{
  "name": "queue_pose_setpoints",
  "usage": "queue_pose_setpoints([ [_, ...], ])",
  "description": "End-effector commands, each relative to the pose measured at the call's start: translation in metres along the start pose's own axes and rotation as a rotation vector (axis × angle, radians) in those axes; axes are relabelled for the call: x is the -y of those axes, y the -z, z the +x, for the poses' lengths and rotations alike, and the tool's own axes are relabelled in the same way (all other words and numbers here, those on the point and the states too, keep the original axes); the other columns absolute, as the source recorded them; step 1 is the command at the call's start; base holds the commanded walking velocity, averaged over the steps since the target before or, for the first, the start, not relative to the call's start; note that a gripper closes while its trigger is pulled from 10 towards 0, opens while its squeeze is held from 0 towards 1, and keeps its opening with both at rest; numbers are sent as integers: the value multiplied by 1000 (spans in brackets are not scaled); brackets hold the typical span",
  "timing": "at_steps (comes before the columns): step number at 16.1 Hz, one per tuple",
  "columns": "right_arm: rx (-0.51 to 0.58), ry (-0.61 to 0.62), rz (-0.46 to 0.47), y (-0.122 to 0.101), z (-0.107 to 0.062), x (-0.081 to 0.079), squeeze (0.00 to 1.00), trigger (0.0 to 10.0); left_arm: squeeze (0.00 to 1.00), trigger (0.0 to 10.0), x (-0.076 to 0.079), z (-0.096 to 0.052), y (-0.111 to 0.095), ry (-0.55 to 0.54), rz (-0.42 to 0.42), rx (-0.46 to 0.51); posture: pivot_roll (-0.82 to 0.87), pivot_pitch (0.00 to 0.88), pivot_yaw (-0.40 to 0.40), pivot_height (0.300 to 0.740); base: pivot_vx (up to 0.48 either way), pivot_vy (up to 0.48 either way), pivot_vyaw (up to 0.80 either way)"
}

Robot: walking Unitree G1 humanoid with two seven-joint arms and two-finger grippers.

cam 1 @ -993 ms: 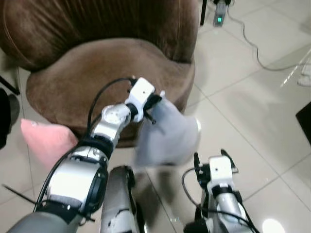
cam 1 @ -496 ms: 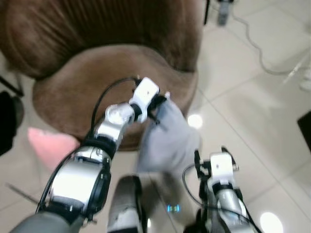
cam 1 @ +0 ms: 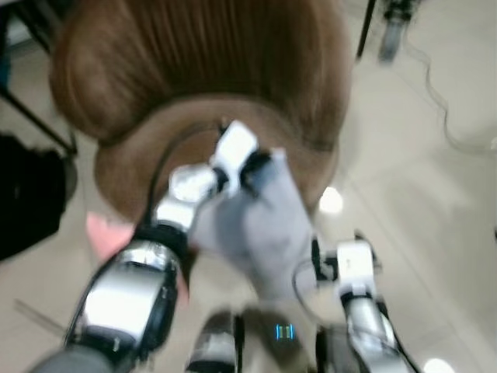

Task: Move the pillow to the sofa from floor

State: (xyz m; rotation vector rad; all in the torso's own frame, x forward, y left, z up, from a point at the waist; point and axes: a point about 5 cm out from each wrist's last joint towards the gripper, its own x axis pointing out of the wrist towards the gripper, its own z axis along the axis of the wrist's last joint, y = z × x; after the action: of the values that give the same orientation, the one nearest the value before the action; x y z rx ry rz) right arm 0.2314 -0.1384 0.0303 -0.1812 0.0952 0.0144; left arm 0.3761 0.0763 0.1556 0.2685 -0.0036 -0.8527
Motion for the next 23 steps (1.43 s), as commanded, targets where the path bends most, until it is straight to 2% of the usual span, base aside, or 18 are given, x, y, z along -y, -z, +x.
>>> queue_pose_setpoints([
  [1, -33, -10, 16, 5, -3, -4, 0, 10000, 0, 0, -2, -4, -3, -3, 0, 28, 21, 174, 105, 740, 0, 0, 0],
  [8, -38, -10, 28, 5, 2, -6, 0, 10000, 0, 0, 14, -3, -17, 81, 31, 81, 34, 167, 104, 740, 0, 0, 0],
  [11, -30, -19, 38, 5, 5, -6, 0, 10000, 0, 0, 19, -4, -21, 71, 25, 96, 37, 158, 100, 740, 0, 0, 0],
  [12, -42, -12, 33, 6, 6, -6, 0, 10000, 0, 4157, 20, -4, -20, 67, 44, 82, 38, 154, 97, 740, 0, 0, 0],
  [13, -42, -11, 35, 6, 8, -5, 0, 10000, 0, 9961, 20, -5, -21, 67, 35, 81, 39, 152, 97, 740, 0, 0, 0],
  [16, -32, -5, 38, 3, 12, -2, 0, 10000, 0, 10000, 13, -9, -22, -24, 32, 66, 40, 135, 97, 740, 0, 0, 0],
  [18, 12, 16, 70, -6, 13, 1, 0, 10000, 0, 10000, -11, -28, -27, -134, -27, 108, 38, 129, 102, 740, 0, 0, 0],
  [19, 35, 18, 82, -12, 13, 3, 0, 10000, 0, 10000, -29, -43, -28, -196, -56, 114, 40, 128, 103, 740, 0, 0, 0],
  [20, 47, 13, 84, -15, 12, 3, 0, 10000, 0, 10000, -40, -56, -25, -247, -66, 104, 46, 127, 104, 740, 0, 0, 0],
  [21, 58, -1, 83, -17, 10, 3, 0, 10000, 0, 10000, -51, -82, -4, -355, -119, 49, 52, 129, 104, 740, 0, 0, 0],
  [22, 61, -6, 85, -18, 9, 3, 0, 10000, 0, 10000, -51, -99, 13, -407, -150, 9, 57, 128, 99, 740, 0, 0, 0],
  [23, 59, -15, 88, -17, 7, 3, 0, 10000, 0, 10000, -43, -120, 34, -488, -212, -40, 67, 131, 90, 740, 0, 0, 0],
])
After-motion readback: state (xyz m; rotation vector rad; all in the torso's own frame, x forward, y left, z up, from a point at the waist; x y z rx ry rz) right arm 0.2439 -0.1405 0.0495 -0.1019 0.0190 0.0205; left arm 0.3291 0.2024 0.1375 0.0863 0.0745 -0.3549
